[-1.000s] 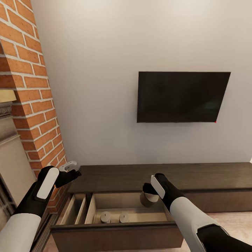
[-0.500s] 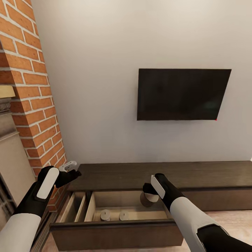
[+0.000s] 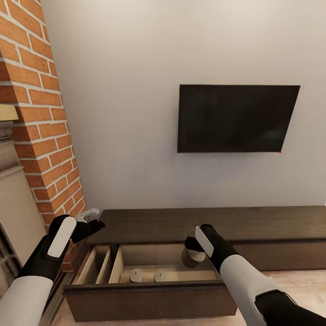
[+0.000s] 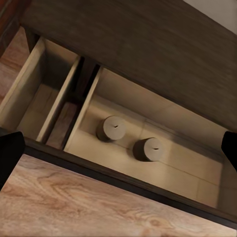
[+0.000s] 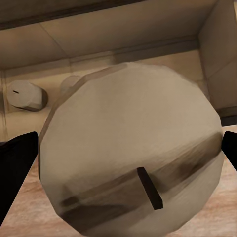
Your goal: Place each of the two pumpkins and all three candles from the living room inside a cabinet in the living room (use any cabinet), then make sure every cabinet is closed, and position the cauldron so it is next to a table in the living room.
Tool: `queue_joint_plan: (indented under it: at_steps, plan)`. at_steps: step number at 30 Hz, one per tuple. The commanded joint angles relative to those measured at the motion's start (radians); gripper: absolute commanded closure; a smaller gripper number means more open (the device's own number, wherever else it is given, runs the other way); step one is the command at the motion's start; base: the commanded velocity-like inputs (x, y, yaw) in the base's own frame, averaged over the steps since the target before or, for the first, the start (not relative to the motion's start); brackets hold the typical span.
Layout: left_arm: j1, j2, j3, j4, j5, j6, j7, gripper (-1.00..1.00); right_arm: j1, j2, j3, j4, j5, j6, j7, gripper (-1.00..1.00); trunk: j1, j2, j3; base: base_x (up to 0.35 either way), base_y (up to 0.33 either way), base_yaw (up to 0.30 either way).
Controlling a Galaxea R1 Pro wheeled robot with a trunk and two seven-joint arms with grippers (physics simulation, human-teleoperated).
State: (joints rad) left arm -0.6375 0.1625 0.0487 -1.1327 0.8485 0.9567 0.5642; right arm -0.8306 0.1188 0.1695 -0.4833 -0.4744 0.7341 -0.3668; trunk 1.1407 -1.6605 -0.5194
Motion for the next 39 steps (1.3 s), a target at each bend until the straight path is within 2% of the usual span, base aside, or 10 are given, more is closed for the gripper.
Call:
queue_joint_plan:
  at_steps: [1, 7, 10, 15, 29, 34, 39]
  plan:
    - [-0.001, 0.000, 0.001, -0.001, 0.011, 0.002, 0.009, -1.00, -0.001, -0.001, 0.006, -0.001, -0.010, 0.002, -0.009, 1.00, 0.004, -0.008, -0.004, 0.000, 0.000, 0.000]
    - [-0.001, 0.000, -0.003, -0.005, 0.011, 0.010, 0.009, -1.00, -0.001, -0.001, 0.007, -0.001, -0.007, 0.002, -0.008, 1.00, 0.027, -0.050, -0.023, 0.000, 0.000, 0.000]
    - [-0.002, 0.000, -0.005, -0.036, 0.011, 0.061, 0.011, -1.00, -0.001, -0.001, 0.007, -0.001, -0.005, 0.002, -0.008, 1.00, 0.038, -0.071, -0.033, 0.000, 0.000, 0.000]
    - [0.001, 0.000, -0.007, -0.079, 0.012, 0.083, 0.012, -1.00, -0.001, -0.001, 0.009, -0.002, -0.004, 0.002, -0.008, 1.00, 0.058, -0.106, -0.048, 0.000, 0.000, 0.000]
    - [0.004, -0.006, -0.039, -0.091, 0.011, 0.085, 0.011, -1.00, -0.001, -0.001, 0.014, -0.002, -0.002, 0.003, -0.008, 1.00, 0.058, -0.106, -0.048, 0.043, 0.000, 0.000]
    - [0.004, -0.006, -0.071, -0.091, 0.011, 0.085, 0.012, -1.00, 0.000, -0.001, 0.015, -0.001, -0.004, 0.009, -0.008, 1.00, 0.058, -0.106, -0.048, 0.064, 0.000, 0.000]
    - [0.004, -0.007, -0.073, -0.101, 0.011, 0.084, 0.011, -1.00, -0.001, -0.001, 0.015, 0.003, -0.004, 0.012, -0.008, 1.00, 0.058, -0.106, -0.048, 0.037, 0.000, 0.000]
